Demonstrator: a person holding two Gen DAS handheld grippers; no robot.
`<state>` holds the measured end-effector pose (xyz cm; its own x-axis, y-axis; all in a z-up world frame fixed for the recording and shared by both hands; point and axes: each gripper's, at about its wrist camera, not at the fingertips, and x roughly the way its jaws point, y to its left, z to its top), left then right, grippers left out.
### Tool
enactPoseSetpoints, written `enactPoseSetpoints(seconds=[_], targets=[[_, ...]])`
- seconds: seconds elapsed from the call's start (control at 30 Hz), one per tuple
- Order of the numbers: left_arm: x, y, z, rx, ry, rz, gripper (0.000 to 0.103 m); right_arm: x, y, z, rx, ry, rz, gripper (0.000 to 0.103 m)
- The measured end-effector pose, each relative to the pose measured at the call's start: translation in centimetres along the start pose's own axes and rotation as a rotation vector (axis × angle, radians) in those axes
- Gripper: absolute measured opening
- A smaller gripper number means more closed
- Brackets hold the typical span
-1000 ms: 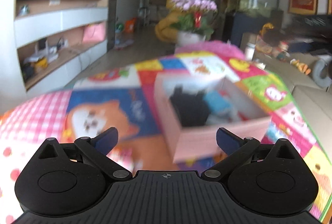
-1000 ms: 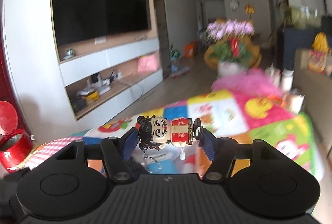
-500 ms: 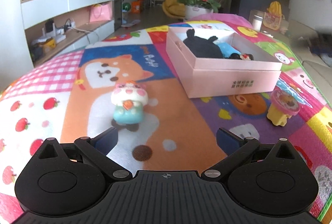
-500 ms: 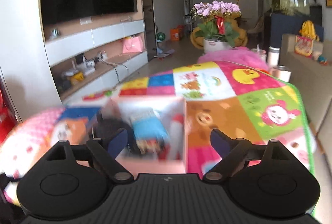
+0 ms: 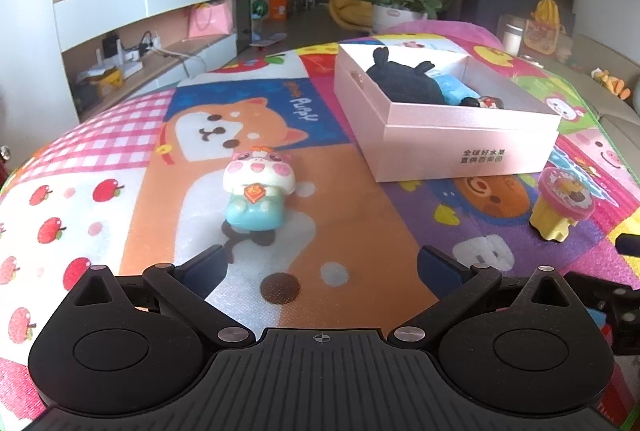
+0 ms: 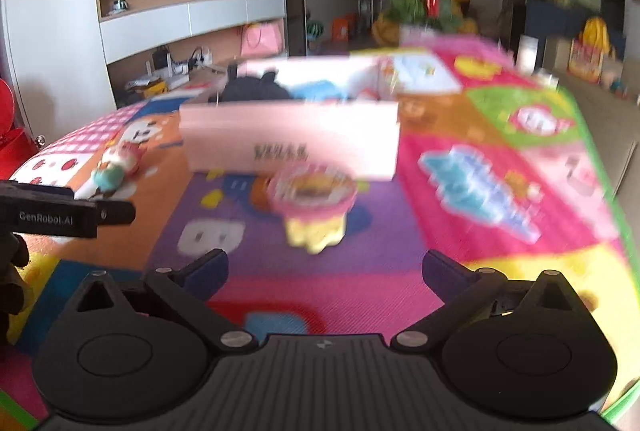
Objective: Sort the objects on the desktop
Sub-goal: 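Reach the left gripper to the pink pig figure and close on it, then lift the pig figure with left gripper while right gripper grasps the pink-lidded yellow cup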
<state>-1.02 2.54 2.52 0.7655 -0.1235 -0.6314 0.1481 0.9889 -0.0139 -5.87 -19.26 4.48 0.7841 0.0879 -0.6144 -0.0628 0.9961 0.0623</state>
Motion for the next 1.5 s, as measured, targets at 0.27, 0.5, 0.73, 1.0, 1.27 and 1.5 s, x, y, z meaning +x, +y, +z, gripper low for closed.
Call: enactPoseSetpoints(seconds=[0.27, 0.5, 0.73, 1.0, 1.27, 1.5], targets=[[0.6, 0.7, 0.4, -0.034, -0.026, 0.046, 0.103, 0.7, 0.0, -0.4, 0.033, 0.037, -0.005, 0.103], [1.8, 2.2, 2.3, -0.026, -0.060, 0.104, 0.093, 1.0, 0.5, -0.4, 0.005, 0.055, -0.025, 0.103], [4.5, 2.8, 3.7, -0.021, -0.036, 0.120, 0.058, 1.1, 1.0, -0.4, -0.028, 0.069, -0.043, 0.103], [1.7, -0.1, 2.0, 0.070, -0.009, -0.035, 0.054, 1.2, 1.0, -0.4, -0.030, 0.069, -0.044, 0.103], [-1.4, -3.7, -1.1, 0.141, 0.036, -0.201, 0.064, 1.2, 1.0, -0.3, -0.031, 0.070, -0.045, 0.103], [-2.2, -2.8, -2.1, 0.167, 0.047, -0.137, 0.082, 1.2, 1.0, -0.4, -0.031, 0.070, -0.045, 0.103]])
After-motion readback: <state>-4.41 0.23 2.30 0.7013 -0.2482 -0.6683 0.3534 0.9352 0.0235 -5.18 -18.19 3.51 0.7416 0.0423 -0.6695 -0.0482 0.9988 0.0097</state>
